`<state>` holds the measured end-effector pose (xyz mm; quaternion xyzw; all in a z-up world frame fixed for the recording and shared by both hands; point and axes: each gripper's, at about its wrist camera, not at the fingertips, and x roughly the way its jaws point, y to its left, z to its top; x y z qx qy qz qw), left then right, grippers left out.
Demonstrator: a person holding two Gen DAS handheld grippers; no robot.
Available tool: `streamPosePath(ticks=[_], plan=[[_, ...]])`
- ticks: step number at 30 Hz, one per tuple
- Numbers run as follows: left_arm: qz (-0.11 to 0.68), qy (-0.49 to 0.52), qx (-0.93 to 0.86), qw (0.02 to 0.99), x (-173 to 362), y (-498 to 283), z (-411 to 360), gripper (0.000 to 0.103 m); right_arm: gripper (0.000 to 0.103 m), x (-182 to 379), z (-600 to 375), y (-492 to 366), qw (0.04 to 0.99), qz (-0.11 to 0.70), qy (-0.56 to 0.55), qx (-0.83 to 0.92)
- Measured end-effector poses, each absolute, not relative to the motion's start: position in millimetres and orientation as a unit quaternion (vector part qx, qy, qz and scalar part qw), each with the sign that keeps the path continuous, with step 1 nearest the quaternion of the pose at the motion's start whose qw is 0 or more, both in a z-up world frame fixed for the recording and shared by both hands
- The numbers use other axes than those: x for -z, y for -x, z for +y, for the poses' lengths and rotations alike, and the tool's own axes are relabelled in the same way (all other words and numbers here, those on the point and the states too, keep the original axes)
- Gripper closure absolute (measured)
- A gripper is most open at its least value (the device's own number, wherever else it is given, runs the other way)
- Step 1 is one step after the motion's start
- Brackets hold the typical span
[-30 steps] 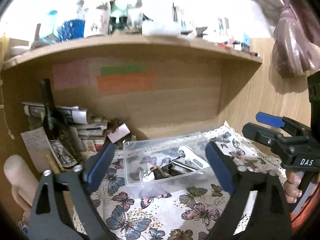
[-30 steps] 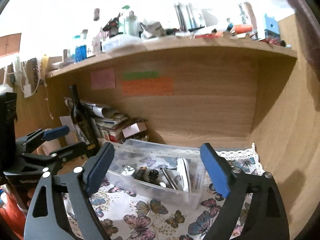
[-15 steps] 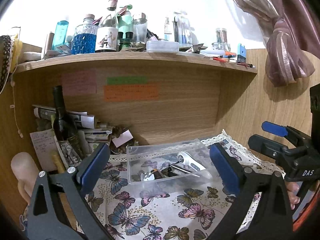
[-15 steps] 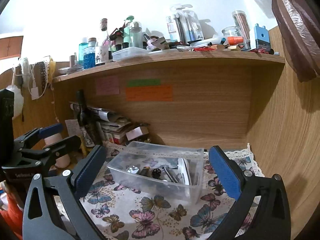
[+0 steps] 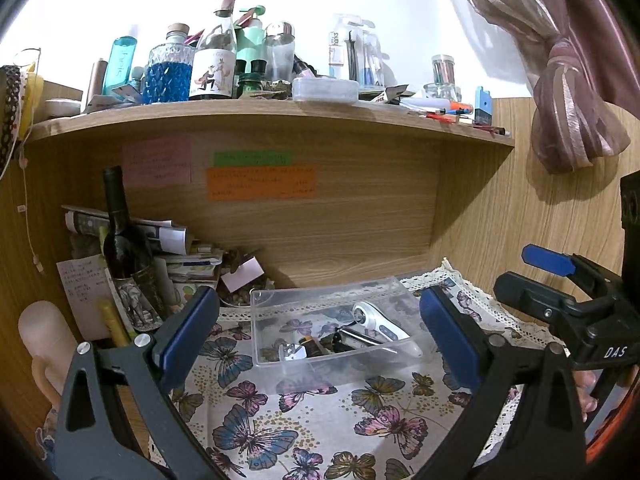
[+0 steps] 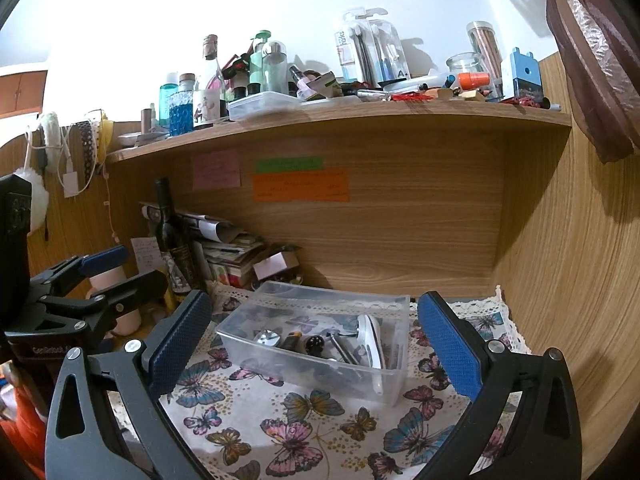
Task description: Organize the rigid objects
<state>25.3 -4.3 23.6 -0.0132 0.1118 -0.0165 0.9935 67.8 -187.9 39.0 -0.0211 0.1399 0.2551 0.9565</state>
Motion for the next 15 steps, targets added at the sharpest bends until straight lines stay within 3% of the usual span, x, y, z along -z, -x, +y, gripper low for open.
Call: streamPosePath(ticks=[15], plan=[[0.112,0.013,0.017,0.994,-23.6,-24.7,-5.7,0.001,0.000,-38.9,-184.6,-65.0,0.957,0.139,0.024,-0.253]])
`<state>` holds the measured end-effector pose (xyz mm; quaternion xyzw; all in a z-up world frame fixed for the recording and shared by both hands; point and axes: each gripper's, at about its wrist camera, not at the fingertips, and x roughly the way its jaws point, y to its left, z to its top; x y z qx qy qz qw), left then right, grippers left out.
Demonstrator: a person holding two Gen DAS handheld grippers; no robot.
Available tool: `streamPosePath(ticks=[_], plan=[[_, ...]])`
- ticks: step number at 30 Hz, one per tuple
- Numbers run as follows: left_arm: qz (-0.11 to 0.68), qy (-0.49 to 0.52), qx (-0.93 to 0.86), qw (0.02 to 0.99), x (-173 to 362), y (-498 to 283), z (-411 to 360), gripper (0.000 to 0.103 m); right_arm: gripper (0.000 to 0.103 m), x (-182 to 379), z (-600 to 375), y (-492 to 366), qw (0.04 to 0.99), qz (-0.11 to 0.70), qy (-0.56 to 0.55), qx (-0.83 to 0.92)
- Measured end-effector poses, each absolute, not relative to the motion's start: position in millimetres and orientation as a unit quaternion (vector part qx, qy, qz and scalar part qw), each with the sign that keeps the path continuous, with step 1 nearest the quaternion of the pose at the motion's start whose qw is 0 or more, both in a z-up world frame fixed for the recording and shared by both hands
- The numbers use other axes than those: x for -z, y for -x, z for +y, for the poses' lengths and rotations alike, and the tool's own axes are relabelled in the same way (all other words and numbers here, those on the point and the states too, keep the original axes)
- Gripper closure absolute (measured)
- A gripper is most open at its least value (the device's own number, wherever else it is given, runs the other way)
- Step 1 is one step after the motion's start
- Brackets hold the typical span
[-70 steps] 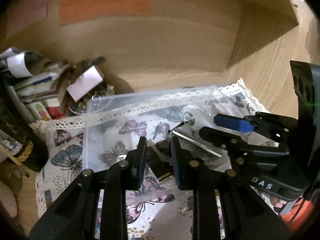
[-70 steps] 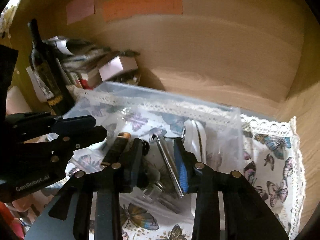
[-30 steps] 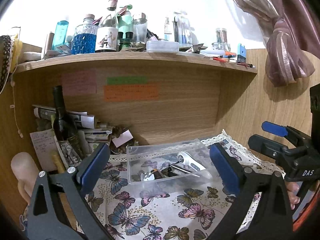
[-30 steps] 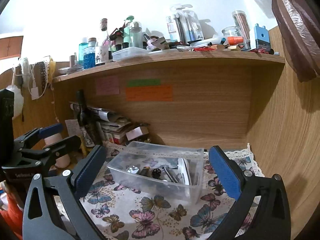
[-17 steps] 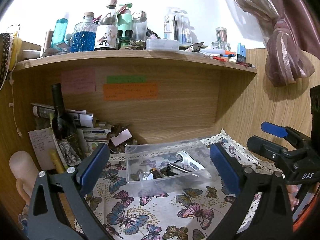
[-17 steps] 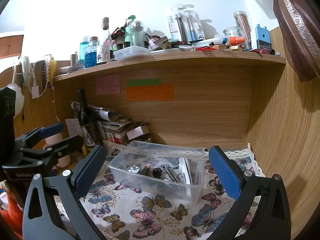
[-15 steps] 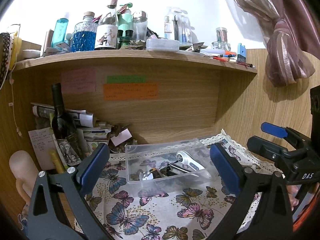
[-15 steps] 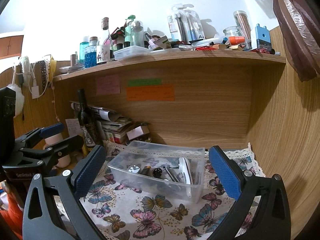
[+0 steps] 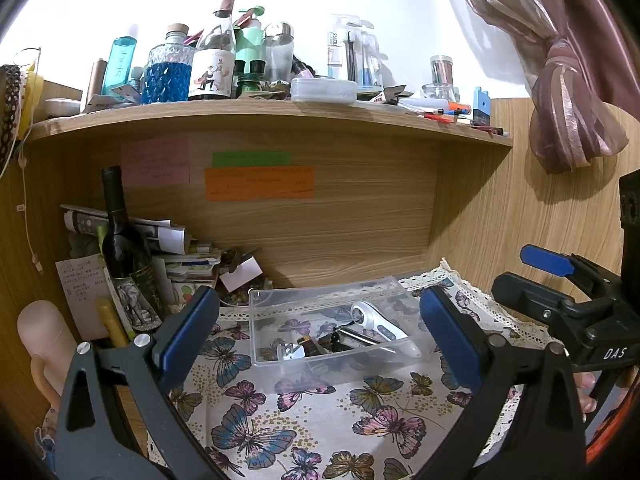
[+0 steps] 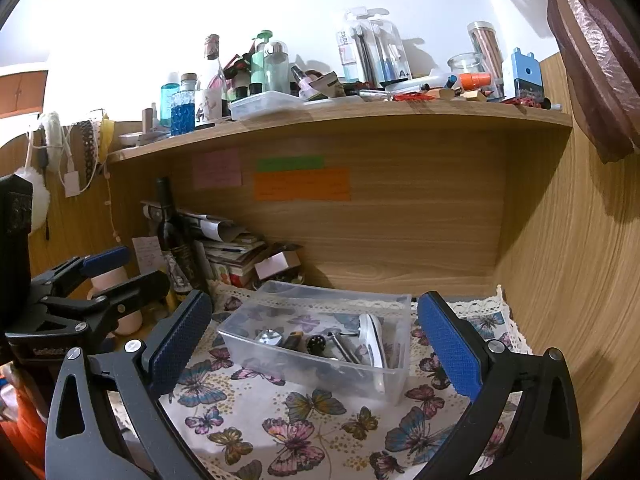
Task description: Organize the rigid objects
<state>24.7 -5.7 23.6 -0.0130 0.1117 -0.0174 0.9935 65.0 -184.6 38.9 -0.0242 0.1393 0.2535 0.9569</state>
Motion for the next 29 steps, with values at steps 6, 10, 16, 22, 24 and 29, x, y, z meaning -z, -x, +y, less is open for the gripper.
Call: streamPosePath(ticks=[6,10,16,22,24,29], plan=[[0.111,0.013,0.019,0.994,-23.8,-23.4,-7.0,0.001,0.000,-39.2,-183.7,-63.1,0.958,0.138,0.025,-0.252],[0.105,0.009,0.020,0.994,-23.1,-22.2,-8.2,0.001,0.000,-39.3,-184.6,-63.5,0.957,0.139,0.024,-0.254],[0.104,0.010,0.021,0.994,-22.5,-22.0,-7.5,0.001,0.000,-39.2,-184.8,-63.4,0.956,0.141,0.026,-0.256],[0.116,0.014,0.027,0.993,-21.8,-25.5,-8.6,0.001,0.000,-38.0,-186.4,-66.4,0.955,0.145,0.027,-0.259],[0.115,0.011,0.024,0.993,-21.5,-25.2,-9.8,0.001,0.000,-37.4,-187.3,-68.7,0.954,0.147,0.026,-0.261],[0.115,0.013,0.030,0.993,-21.2,-25.4,-10.1,0.001,0.000,-35.8,-187.8,-71.3,0.953,0.150,0.025,-0.262]])
